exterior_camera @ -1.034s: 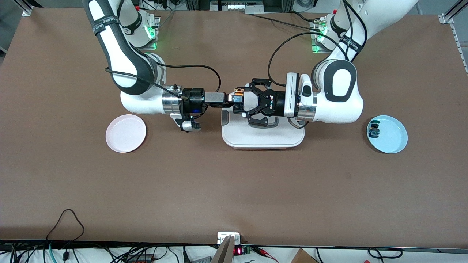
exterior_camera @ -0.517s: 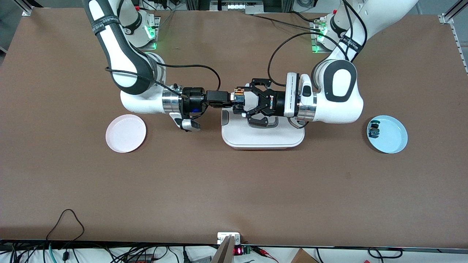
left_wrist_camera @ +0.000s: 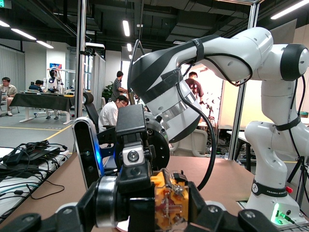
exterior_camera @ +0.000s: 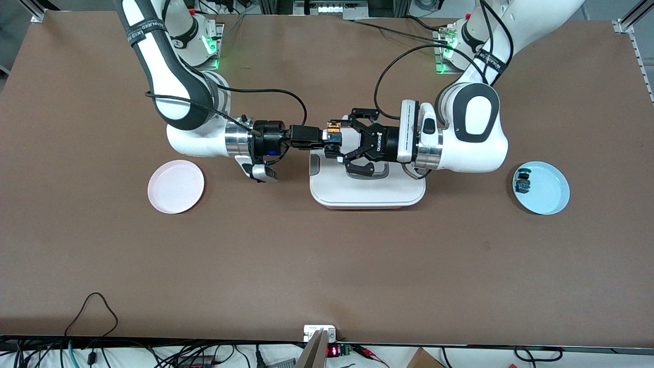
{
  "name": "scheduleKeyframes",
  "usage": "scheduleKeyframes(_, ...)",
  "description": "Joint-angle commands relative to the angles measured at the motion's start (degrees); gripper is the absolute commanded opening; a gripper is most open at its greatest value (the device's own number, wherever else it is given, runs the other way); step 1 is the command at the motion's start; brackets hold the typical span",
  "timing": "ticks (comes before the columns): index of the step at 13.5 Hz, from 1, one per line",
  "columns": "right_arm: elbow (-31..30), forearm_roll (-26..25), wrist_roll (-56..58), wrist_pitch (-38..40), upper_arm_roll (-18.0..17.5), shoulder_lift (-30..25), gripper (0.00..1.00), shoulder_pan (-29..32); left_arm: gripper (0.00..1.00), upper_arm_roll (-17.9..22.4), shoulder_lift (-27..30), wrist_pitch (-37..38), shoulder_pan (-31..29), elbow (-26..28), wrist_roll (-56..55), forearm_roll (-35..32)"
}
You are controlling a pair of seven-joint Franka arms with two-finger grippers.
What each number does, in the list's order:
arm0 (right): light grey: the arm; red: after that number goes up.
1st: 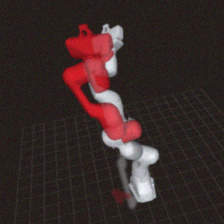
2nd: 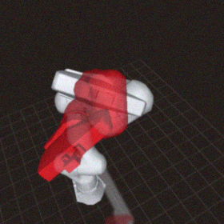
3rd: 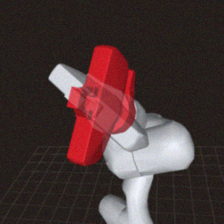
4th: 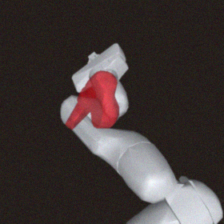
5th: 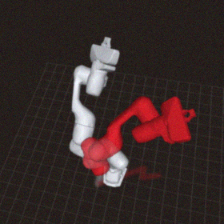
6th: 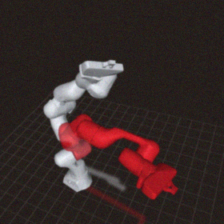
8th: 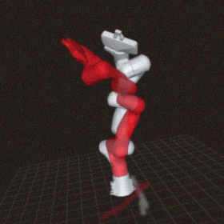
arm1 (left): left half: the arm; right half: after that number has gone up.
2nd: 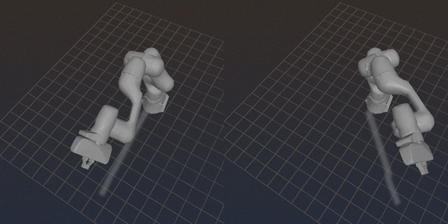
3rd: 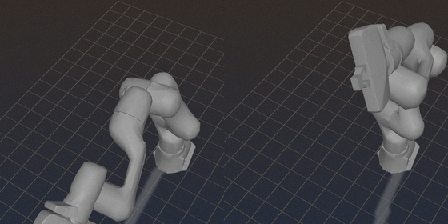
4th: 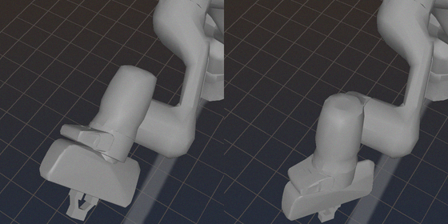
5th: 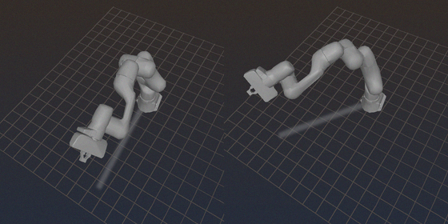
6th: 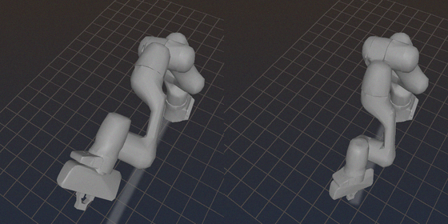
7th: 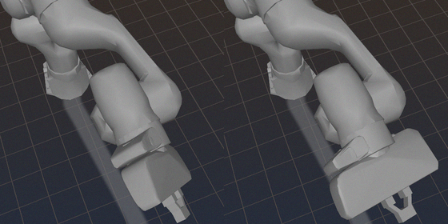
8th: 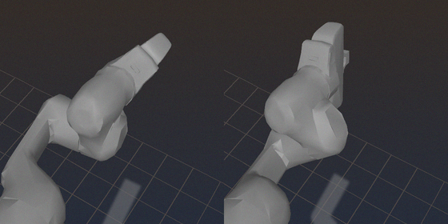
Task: Transfer orange switch to right arm and place
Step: 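Close the right gripper on the orange switch's button end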
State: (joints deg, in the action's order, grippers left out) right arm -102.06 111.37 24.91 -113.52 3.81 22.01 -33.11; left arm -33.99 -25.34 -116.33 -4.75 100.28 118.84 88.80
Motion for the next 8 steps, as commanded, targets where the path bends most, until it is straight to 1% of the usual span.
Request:
scheduleKeyframes(1, -1.39, 0.69, 1.81, -0.30, -0.21, -2.06, 0.00, 0.16, 0.23, -0.11, -0.15, 0.40, -0.52, 0.35, 0.78, 1.38)
scheduleKeyframes(2, -1.39, 0.69, 1.81, -0.30, -0.21, -2.06, 0.00, 0.07, 0.57, -0.11, -0.15, 0.40, -0.70, 0.35, 0.69, 1.38)
scheduleKeyframes(3, -1.39, 0.69, 1.81, -0.21, -0.21, -1.97, 0.00, 0.07, 0.97, -0.11, -0.15, 0.75, -0.87, 0.35, 0.52, 1.38)
scheduleKeyframes(4, -1.39, 0.69, 1.72, -0.21, -0.21, -1.97, 0.00, 0.07, 1.00, -0.11, -0.24, 2.06, -1.14, 0.35, 0.34, 1.38)
scheduleKeyframes(8, -1.39, 0.69, 1.72, -0.30, -0.21, -1.97, 0.00, 0.07, 1.00, 0.06, -0.68, 5.22, -2.89, 0.35, 0.78, 1.20)
